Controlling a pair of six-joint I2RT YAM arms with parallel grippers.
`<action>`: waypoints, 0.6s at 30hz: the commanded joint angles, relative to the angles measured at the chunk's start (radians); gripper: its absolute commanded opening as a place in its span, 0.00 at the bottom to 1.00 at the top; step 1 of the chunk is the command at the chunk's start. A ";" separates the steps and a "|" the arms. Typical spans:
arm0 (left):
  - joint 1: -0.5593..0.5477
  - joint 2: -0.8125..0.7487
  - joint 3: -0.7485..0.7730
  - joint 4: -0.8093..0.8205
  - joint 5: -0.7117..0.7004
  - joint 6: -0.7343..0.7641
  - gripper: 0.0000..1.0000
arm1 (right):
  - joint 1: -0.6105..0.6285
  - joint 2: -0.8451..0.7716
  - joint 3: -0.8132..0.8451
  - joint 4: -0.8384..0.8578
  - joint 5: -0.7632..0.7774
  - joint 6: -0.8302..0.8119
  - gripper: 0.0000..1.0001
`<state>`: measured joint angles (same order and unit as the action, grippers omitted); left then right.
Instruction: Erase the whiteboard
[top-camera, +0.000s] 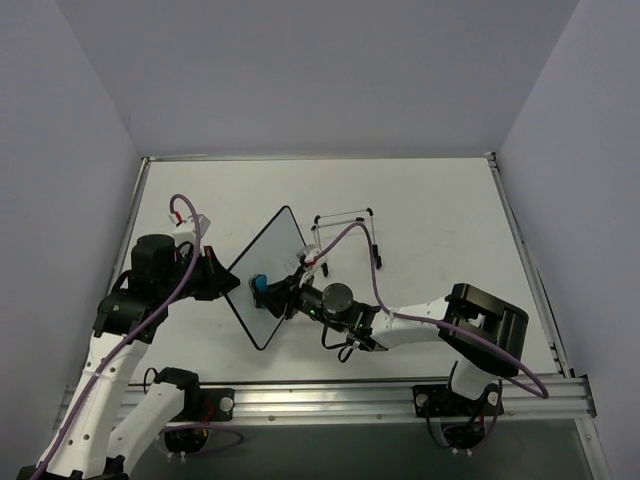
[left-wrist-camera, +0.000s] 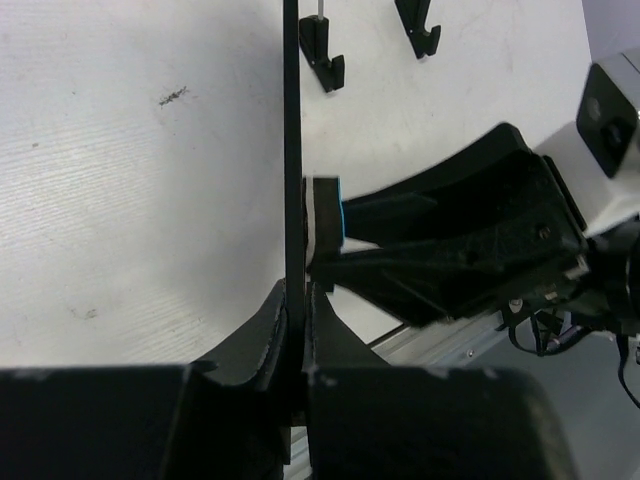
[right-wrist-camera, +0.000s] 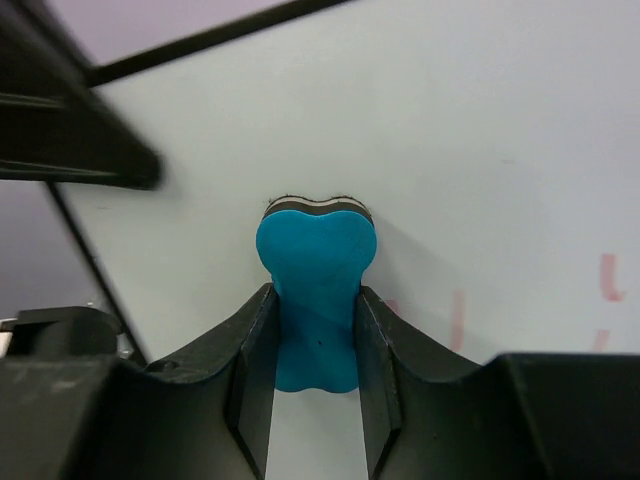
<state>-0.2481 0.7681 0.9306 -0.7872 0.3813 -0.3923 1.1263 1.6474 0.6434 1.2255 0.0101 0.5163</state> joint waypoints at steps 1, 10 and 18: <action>-0.022 -0.026 0.063 -0.066 0.180 -0.077 0.02 | -0.091 0.008 -0.043 0.014 0.016 -0.025 0.00; -0.019 -0.044 0.057 -0.104 0.208 -0.080 0.02 | -0.259 0.101 -0.025 0.055 -0.128 -0.058 0.00; -0.016 -0.046 0.053 -0.116 0.218 -0.069 0.02 | -0.327 0.195 0.041 0.046 -0.193 -0.065 0.00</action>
<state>-0.2447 0.7349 0.9386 -0.8536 0.3862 -0.4320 0.8158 1.8023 0.6514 1.2793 -0.1646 0.4915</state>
